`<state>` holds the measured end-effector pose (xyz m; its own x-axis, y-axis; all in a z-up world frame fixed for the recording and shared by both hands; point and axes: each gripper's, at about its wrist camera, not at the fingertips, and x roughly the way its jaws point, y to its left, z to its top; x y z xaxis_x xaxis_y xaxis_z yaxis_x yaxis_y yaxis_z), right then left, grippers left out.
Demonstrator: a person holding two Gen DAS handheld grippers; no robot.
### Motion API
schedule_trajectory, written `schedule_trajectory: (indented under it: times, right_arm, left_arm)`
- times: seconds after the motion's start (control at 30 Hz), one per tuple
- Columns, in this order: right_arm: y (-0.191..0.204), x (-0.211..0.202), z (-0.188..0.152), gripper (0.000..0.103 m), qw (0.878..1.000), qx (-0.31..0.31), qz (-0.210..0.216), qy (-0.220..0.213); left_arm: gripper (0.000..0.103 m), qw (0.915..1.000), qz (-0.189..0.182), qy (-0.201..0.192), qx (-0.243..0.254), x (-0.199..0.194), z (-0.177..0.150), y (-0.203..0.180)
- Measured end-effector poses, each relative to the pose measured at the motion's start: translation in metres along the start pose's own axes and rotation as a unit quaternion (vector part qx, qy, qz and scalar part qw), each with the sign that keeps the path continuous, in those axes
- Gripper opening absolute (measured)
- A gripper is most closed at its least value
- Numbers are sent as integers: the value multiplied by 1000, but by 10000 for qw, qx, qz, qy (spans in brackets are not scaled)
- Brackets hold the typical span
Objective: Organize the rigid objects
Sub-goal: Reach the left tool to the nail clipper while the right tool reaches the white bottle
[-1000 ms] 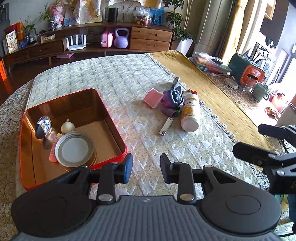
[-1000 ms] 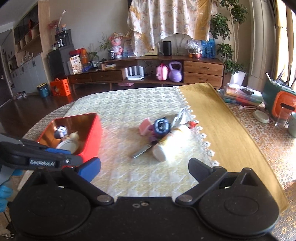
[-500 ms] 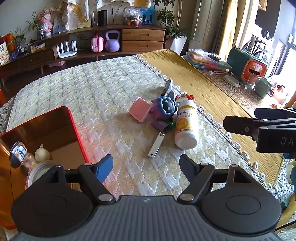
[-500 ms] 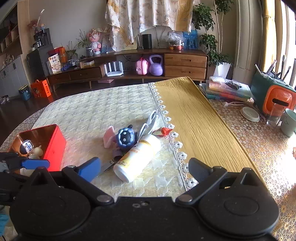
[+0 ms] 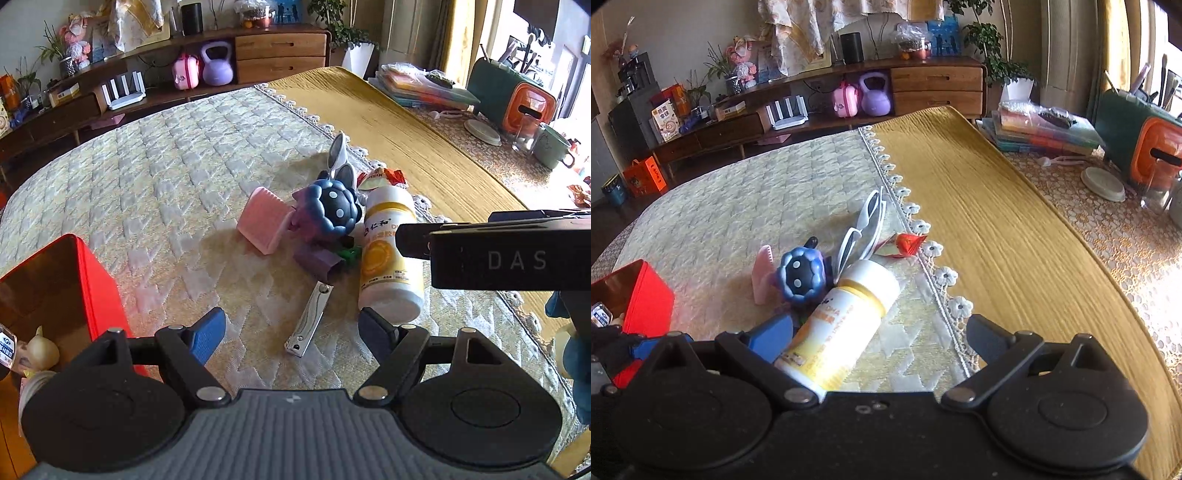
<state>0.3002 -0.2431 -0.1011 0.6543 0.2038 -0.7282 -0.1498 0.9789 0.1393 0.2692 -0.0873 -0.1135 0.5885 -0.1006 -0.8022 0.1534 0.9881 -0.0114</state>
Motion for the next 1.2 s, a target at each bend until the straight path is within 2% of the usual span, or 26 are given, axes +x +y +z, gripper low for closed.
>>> schedule_trajectory:
  times: [0.13, 0.57, 0.63, 0.7, 0.73, 0.77, 0.83, 0.9, 1.0, 1.2]
  right_arm:
    - [1, 15, 1, 98, 9998, 147, -15, 106]
    - [2, 34, -5, 82, 9985, 345, 267, 336]
    - [2, 35, -6, 80, 9985, 344, 293, 323]
    - [1, 34, -7, 78, 9985, 343, 318, 289]
    - [0, 33, -7, 75, 9984, 357, 343, 276]
    - [0, 32, -7, 73, 9981, 394, 385, 267]
    - [-2, 31, -6, 62, 9975, 446, 483, 257]
    - [-1, 28, -6, 58, 9975, 435, 503, 237]
    - [0, 25, -8, 56, 9979, 402, 474, 194]
    - [-4, 14, -15, 48, 9978, 435, 496, 106]
  left_arm:
    - [79, 9999, 6, 108, -126, 13, 3, 4]
    - [78, 9999, -11, 110, 81, 31, 2, -3]
    - [72, 9999, -43, 59, 112, 30, 2, -3]
    - [60, 9998, -83, 7, 167, 29, 2, -5]
    - [58, 9997, -102, -12, 201, 28, 2, -6]
    - [52, 9997, -117, -28, 219, 27, 2, -6]
    - [40, 9996, -144, -66, 241, 26, 1, -8]
    - [25, 9994, -178, -106, 276, 24, 1, -10]
    - [19, 9991, -189, -145, 359, 23, -1, -13]
    - [12, 9992, -194, -143, 323, 18, -2, -14]
